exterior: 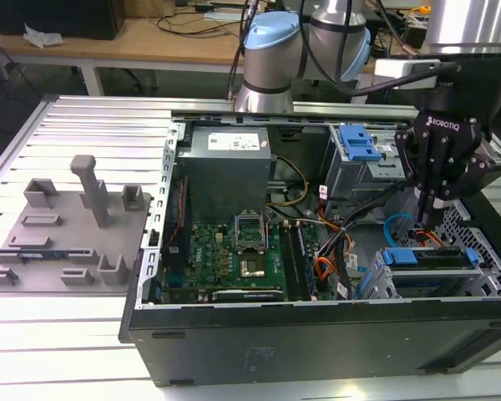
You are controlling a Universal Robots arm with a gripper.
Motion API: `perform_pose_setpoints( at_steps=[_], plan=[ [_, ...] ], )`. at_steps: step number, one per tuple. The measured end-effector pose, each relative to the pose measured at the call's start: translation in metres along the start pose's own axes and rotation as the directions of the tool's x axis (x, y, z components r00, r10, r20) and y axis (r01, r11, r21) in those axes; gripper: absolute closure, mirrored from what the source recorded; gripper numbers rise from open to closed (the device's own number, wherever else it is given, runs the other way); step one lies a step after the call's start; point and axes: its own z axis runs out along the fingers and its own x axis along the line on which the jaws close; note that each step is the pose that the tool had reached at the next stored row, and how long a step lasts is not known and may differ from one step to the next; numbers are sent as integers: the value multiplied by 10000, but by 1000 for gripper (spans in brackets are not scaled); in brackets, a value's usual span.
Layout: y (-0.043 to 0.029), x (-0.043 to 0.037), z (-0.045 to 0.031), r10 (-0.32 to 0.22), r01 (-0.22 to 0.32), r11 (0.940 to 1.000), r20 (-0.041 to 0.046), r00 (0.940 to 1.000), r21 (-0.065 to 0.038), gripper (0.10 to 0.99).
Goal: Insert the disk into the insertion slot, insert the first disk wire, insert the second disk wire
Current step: 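Insert the second disk wire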
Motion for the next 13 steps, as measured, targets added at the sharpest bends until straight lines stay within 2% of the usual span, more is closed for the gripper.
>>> perform_pose_setpoints(
  at_steps=[1,6,8,13],
  plan=[
    [0,2,1,17,-18,10000,77,10000,13,925],
    [1,1,1,868,-864,9957,103,9962,-320,925],
    [1,1,2,1509,-1501,9870,98,9885,-573,925],
    [1,1,4,2182,-2167,9726,82,9759,-839,925]
  ],
)
